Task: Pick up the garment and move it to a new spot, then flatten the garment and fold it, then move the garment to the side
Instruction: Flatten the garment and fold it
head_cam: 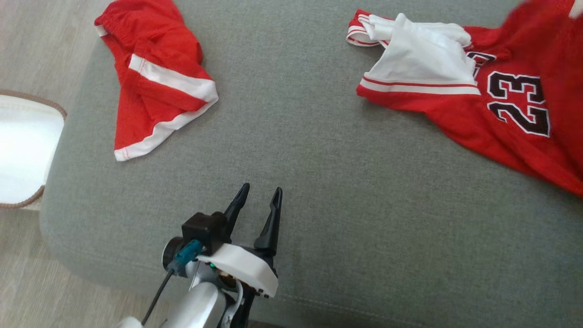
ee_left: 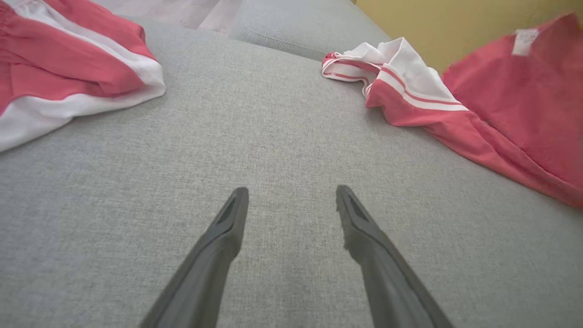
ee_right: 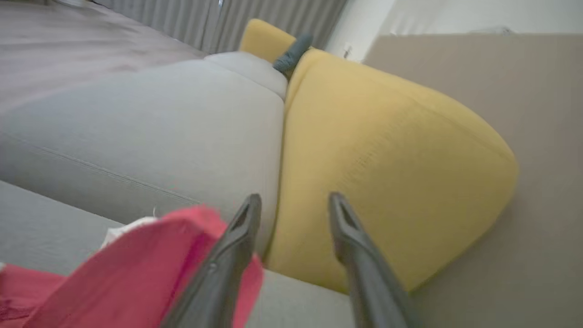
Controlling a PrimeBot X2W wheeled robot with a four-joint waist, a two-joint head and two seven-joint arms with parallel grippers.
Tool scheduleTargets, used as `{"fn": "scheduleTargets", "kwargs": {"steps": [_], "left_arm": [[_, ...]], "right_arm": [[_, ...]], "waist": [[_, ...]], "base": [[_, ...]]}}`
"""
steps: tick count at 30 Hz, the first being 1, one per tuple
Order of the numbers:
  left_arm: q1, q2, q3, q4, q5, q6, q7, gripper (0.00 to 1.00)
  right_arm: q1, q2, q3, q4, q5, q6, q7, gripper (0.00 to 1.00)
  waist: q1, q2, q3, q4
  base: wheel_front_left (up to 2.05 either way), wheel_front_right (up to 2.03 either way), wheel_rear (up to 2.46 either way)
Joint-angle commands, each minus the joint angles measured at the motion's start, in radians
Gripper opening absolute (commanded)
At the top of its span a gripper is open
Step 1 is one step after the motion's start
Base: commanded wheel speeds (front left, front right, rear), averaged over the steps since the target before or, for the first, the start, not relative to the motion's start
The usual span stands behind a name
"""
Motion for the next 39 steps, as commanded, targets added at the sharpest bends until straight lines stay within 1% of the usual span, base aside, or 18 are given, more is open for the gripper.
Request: {"fn": "scheduleTargets", "kwargs": {"steps": [1, 3, 5, 9, 11, 15, 17, 20, 23, 26, 33, 37, 39], "left_arm": [[-0.019, 0.006, 0.02, -0.025, 0.005, -0.004, -0.012, 1.0], [-0.02, 0.006, 0.018, -0.024, 0.006, -0.003, -0.012, 1.0], [-0.018, 0.006, 0.024, -0.023, 0.007, 0.001, -0.012, 1.0], [-0.01, 0.006, 0.035, -0.016, 0.014, 0.002, -0.012, 1.0], [-0.008, 0.006, 0.041, -0.012, 0.019, 0.001, -0.012, 1.0], [-0.008, 0.006, 0.048, -0.006, 0.028, -0.004, -0.012, 1.0], [-0.007, 0.006, 0.052, -0.005, 0.031, -0.004, -0.012, 1.0], [-0.001, 0.006, 0.059, -0.001, 0.037, -0.007, -0.012, 1.0], [0.006, 0.006, 0.065, 0.002, 0.042, -0.01, -0.012, 1.0], [0.012, 0.006, 0.067, 0.003, 0.047, -0.014, -0.012, 1.0], [0.013, 0.006, 0.068, 0.008, 0.056, -0.022, -0.012, 1.0], [0.012, 0.006, 0.064, 0.009, 0.058, -0.024, -0.012, 1.0], [0.011, 0.006, 0.064, 0.01, 0.059, -0.025, -0.012, 1.0]], "right_arm": [[-0.03, -0.026, -0.024, -0.018, -0.01, 0.007, 0.01, 1.0], [-0.031, -0.031, -0.076, -0.009, -0.032, 0.007, 0.007, 1.0], [-0.024, -0.012, -0.104, -0.001, -0.046, 0.007, -0.012, 1.0], [0.023, 0.059, -0.133, 0.025, -0.028, 0.007, -0.077, 1.0], [0.06, 0.107, -0.128, 0.034, -0.005, 0.007, -0.103, 1.0], [0.162, 0.203, -0.085, 0.025, 0.046, 0.007, -0.129, 1.0], [0.217, 0.238, -0.066, 0.017, 0.08, 0.007, -0.134, 1.0], [0.293, 0.274, -0.042, 0.013, 0.132, 0.007, -0.136, 1.0], [0.354, 0.28, -0.053, 0.001, 0.181, 0.007, -0.136, 1.0], [0.408, 0.264, -0.106, -0.018, 0.214, 0.007, -0.111, 1.0], [0.411, 0.248, -0.2, -0.038, 0.23, 0.007, -0.05, 1.0], [0.409, 0.246, -0.23, -0.03, 0.215, 0.007, -0.013, 1.0], [0.406, 0.248, -0.247, -0.022, 0.211, 0.007, 0.009, 0.91]], "waist": [[0.0, 0.0, 0.003, 0.004], [0.0, 0.0, 0.005, 0.004], [0.0, 0.0, 0.005, -0.007], [0.0, 0.0, -0.009, -0.043], [0.0, 0.0, -0.017, -0.064], [0.0, 0.0, -0.031, -0.099], [0.0, 0.0, -0.037, -0.115], [0.0, 0.0, -0.044, -0.135], [0.0, 0.0, -0.049, -0.149], [0.0, 0.0, -0.053, -0.162], [0.0, 0.0, -0.055, -0.17], [0.0, 0.0, -0.055, -0.167], [0.0, 0.0, -0.054, -0.165]], "base": [[0.0, 0.0, 0.0], [0.0, 0.0, 0.0], [0.0, 0.0, 0.0], [0.0, 0.0, 0.0], [0.0, 0.0, 0.0], [0.0, 0.0, 0.0], [0.0, 0.0, 0.0], [0.0, 0.0, 0.0], [0.0, 0.0, 0.0], [0.0, 0.0, 0.0], [0.0, 0.0, 0.0], [0.0, 0.0, 0.0], [0.0, 0.0, 0.0]]}}
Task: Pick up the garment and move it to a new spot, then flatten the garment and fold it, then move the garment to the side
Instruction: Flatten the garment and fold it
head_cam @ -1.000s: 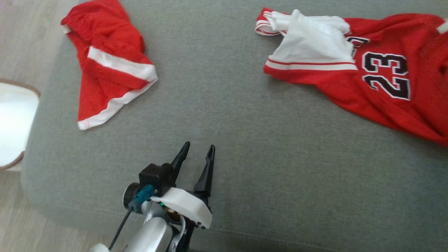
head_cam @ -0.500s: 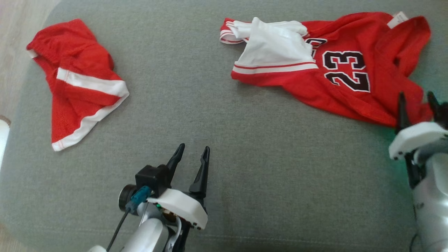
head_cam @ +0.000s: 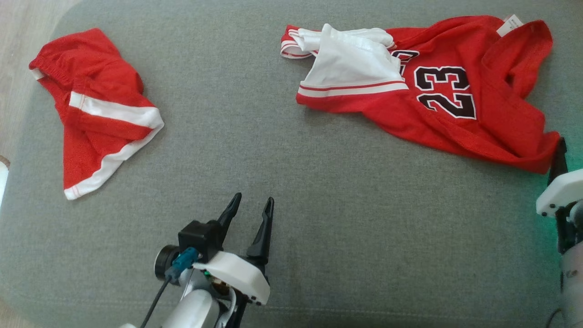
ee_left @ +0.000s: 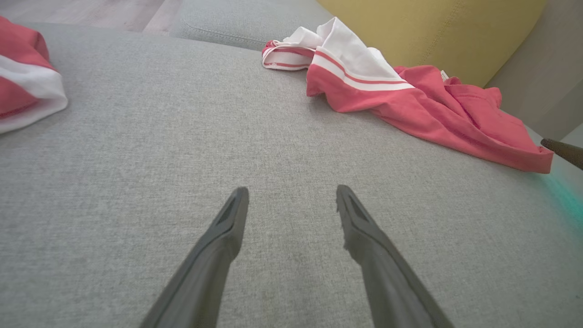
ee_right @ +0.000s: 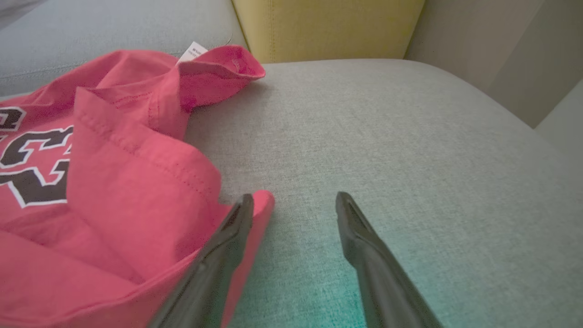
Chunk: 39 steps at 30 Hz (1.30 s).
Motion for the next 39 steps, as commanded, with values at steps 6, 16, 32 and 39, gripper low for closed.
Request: {"fn": "scheduleTargets", "kwargs": {"steps": [6, 16, 32, 39], "left_arm": [[-0.015, 0.006, 0.033, -0.021, 0.014, -0.01, -0.012, 1.0], [-0.022, 0.006, 0.031, -0.034, 0.02, -0.01, -0.012, 1.0], [0.002, 0.006, 0.056, -0.032, 0.02, -0.006, -0.012, 1.0], [0.015, 0.006, 0.072, -0.036, 0.023, -0.003, -0.012, 1.0]], "right_arm": [[-0.041, -0.008, 0.003, -0.009, -0.02, 0.007, 0.039, 0.93], [-0.074, 0.0, 0.022, 0.055, 0.014, 0.007, 0.089, 0.0], [-0.134, 0.021, 0.083, -0.195, 0.255, 0.007, -0.149, 0.0], [0.105, 0.068, 0.012, -0.131, 0.245, 0.007, -0.146, 1.0]], "waist": [[0.0, 0.0, 0.005, 0.006], [0.0, 0.0, 0.011, 0.013], [0.0, 0.0, -0.049, -0.041], [0.0, 0.0, -0.071, -0.095]], "base": [[0.0, 0.0, 0.0], [0.0, 0.0, 0.0], [0.0, 0.0, 0.0], [0.0, 0.0, 0.0]]}}
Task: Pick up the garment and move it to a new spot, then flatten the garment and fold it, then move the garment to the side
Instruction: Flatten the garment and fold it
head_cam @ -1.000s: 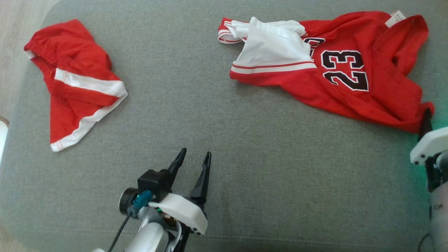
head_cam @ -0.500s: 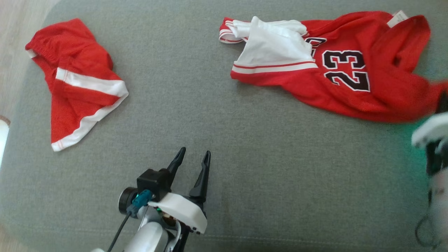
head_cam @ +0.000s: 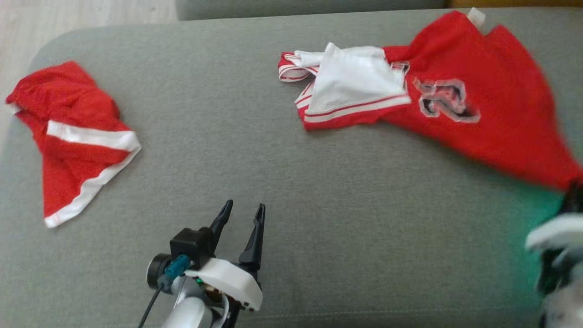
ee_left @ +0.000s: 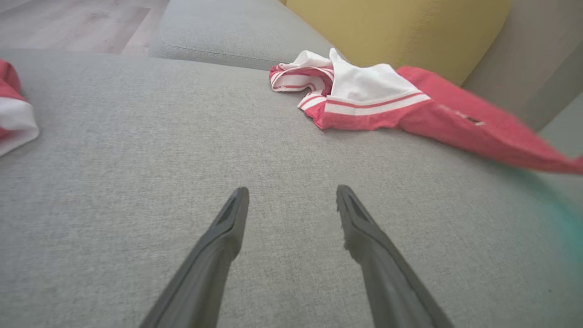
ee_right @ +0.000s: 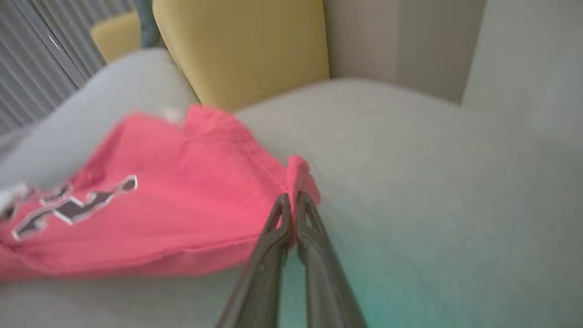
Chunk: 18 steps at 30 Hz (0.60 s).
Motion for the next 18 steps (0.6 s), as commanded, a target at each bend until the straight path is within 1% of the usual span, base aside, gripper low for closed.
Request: {"fn": "scheduleTargets", "kwargs": {"steps": [1, 4, 7, 13, 18], "left_arm": [[-0.018, 0.005, 0.039, -0.03, 0.006, 0.004, -0.012, 1.0], [-0.017, 0.005, 0.047, -0.03, 0.009, 0.005, -0.012, 1.0], [-0.023, 0.005, 0.056, -0.028, 0.012, 0.006, -0.012, 1.0], [-0.083, 0.005, 0.068, -0.032, 0.009, 0.01, -0.012, 1.0], [-0.214, 0.005, 0.058, -0.018, 0.0, -0.002, -0.012, 1.0]], "right_arm": [[-0.026, 0.006, 0.03, -0.025, -0.03, 0.007, -0.008, 1.0], [-0.019, 0.023, 0.026, -0.027, -0.047, 0.007, -0.01, 1.0], [-0.017, 0.045, 0.042, -0.061, -0.071, 0.007, -0.012, 1.0], [-0.017, 0.082, 0.129, -0.175, -0.072, 0.007, -0.012, 1.0], [-0.019, 0.096, 0.217, -0.212, -0.043, 0.007, -0.012, 1.0]], "waist": [[0.0, 0.0, -0.006, -0.025], [0.0, 0.0, -0.005, -0.043], [0.0, 0.0, -0.002, -0.063], [0.0, 0.0, 0.022, -0.085], [0.0, 0.0, 0.065, -0.095]], "base": [[0.0, 0.0, 0.0], [0.0, 0.0, 0.0], [0.0, 0.0, 0.0], [0.0, 0.0, 0.0], [0.0, 0.0, 0.0]]}}
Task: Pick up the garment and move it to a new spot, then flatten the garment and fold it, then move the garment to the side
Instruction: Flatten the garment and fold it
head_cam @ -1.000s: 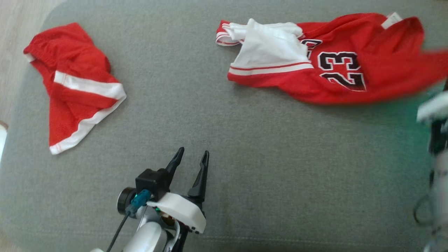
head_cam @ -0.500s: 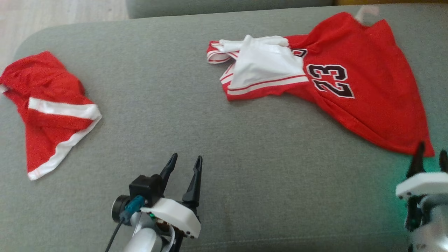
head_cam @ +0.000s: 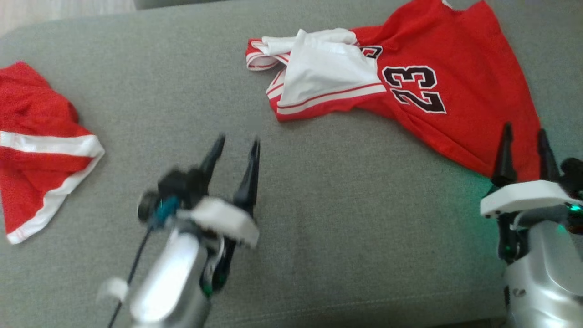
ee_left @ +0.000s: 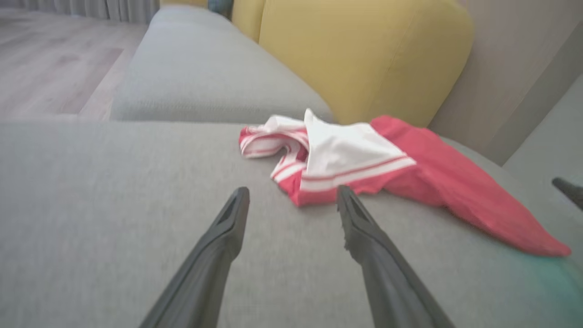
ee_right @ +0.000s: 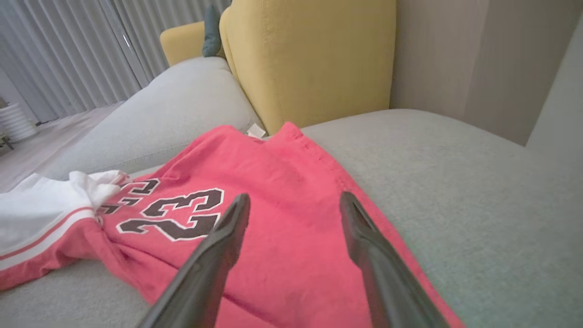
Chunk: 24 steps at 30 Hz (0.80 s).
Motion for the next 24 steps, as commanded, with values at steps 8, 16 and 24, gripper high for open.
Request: {"fn": "scheduleTargets", "kwargs": {"steps": [8, 16, 24], "left_arm": [[-0.36, 0.005, -0.028, 0.121, -0.093, -0.071, -0.012, 1.0], [-0.606, 0.005, -0.12, 0.412, -0.223, -0.125, -0.011, 1.0], [-0.735, 0.005, -0.239, 0.593, -0.377, -0.12, -0.001, 1.0]], "right_arm": [[-0.056, 0.009, 0.146, -0.055, 0.05, 0.007, -0.011, 1.0], [-0.085, 0.009, 0.237, -0.075, 0.11, 0.007, -0.011, 1.0], [-0.092, 0.009, 0.284, -0.089, 0.148, 0.007, -0.011, 1.0]], "waist": [[0.0, 0.0, 0.1, -0.057], [0.0, 0.0, 0.161, -0.112], [0.0, 0.0, 0.186, -0.138]], "base": [[0.0, 0.0, 0.0], [0.0, 0.0, 0.0], [0.0, 0.0, 0.0]]}}
